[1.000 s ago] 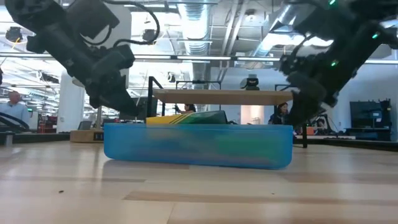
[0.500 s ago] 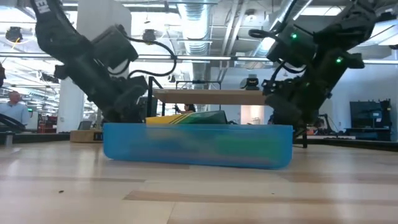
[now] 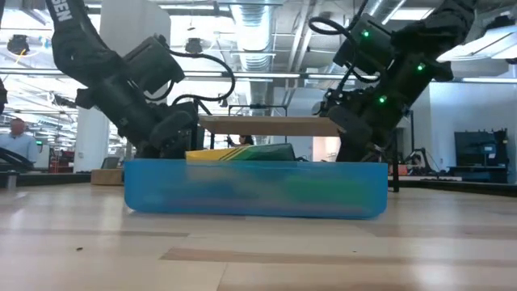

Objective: Pack school essentials
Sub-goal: Close the blue supply box

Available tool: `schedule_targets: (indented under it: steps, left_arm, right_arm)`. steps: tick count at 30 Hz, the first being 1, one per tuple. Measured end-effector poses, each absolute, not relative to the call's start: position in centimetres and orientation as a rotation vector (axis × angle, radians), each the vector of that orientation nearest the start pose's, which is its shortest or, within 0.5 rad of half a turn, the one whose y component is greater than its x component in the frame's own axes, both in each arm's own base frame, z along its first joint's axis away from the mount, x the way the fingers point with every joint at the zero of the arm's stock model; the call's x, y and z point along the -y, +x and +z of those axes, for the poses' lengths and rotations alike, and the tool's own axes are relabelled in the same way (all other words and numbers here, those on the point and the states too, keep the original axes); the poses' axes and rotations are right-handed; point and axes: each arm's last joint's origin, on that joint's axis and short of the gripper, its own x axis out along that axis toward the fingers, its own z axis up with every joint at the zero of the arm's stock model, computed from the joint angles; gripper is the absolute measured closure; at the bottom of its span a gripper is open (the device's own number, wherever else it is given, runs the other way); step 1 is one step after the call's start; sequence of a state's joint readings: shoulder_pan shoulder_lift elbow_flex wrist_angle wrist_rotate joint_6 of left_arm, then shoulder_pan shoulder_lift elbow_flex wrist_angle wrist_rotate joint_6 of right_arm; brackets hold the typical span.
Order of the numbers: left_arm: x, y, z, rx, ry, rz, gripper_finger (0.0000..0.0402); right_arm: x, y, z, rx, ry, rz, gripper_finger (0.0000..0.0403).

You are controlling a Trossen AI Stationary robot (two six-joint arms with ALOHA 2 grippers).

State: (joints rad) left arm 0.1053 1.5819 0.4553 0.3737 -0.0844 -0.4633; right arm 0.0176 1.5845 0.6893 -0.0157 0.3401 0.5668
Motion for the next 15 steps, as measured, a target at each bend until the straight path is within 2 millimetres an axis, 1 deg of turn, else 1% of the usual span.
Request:
schedule_targets:
  steps: [7, 15]
  left_arm:
    - [-2.2, 24.7, 11.7, -0.707, -0.436, 0.329, 0.0401]
    - [-1.9, 24.4, 14.6, -0.594, -0.428, 0.297, 0.0401]
  right_arm:
    - [0.3, 28.5, 14.2, -0.757, 0.362, -0.531, 0.0398]
    - [-0.1, 28.7, 15.0, -0.714, 0.376, -0.498, 0.0396]
